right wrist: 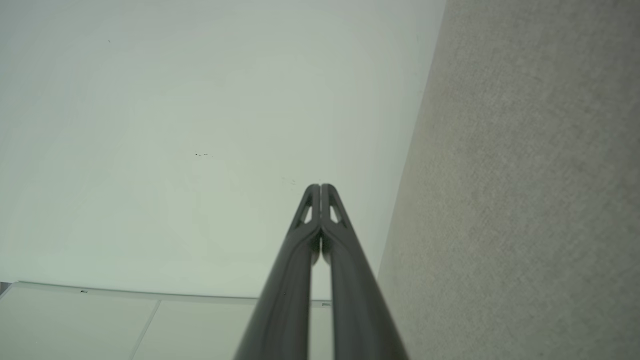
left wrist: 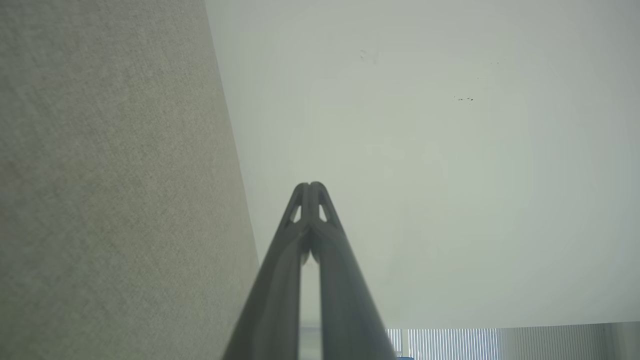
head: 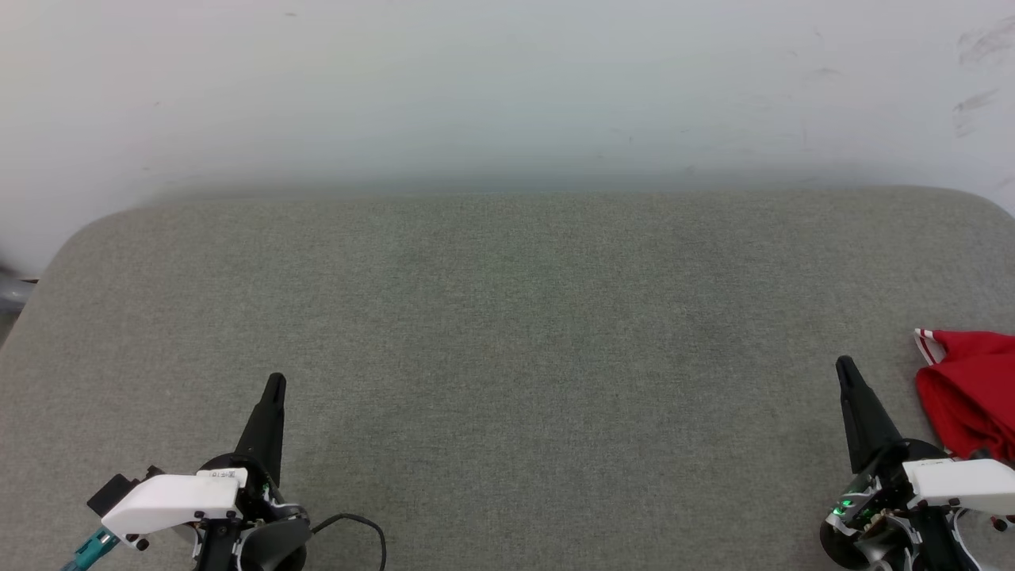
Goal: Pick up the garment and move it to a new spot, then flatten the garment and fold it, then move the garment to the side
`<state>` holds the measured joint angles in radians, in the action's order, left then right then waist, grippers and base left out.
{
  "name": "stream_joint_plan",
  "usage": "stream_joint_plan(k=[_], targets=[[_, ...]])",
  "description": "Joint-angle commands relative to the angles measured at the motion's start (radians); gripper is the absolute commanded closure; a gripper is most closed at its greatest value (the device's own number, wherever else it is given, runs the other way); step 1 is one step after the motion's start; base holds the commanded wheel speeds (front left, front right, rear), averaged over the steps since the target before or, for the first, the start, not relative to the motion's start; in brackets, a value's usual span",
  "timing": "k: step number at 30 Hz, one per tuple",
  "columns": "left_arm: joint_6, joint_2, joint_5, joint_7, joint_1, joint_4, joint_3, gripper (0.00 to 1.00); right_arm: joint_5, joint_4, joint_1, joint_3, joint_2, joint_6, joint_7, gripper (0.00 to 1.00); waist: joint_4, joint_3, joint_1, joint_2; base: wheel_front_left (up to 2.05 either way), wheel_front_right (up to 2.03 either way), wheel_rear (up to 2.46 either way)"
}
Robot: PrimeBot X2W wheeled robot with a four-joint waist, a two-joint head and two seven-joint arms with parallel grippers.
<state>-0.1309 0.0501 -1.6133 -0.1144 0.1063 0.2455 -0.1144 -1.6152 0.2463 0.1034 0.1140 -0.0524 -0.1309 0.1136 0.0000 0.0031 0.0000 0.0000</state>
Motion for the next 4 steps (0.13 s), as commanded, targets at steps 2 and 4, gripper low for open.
stream_joint_plan(k=[2,4], targets=[[-0.002,-0.002,0.0,-0.002,0.006,0.0,-0.002,1.0,0.006,0.001,0.013,0.001,0.004,0.0,0.002,1.0,0.0,0.0,0.0,0.0,0.0,0.0,0.0],[-0.002,-0.002,0.0,-0.002,0.006,0.0,-0.002,1.0,0.006,0.001,0.013,0.001,0.004,0.0,0.002,1.0,0.0,0.0,0.0,0.0,0.0,0.0,0.0]])
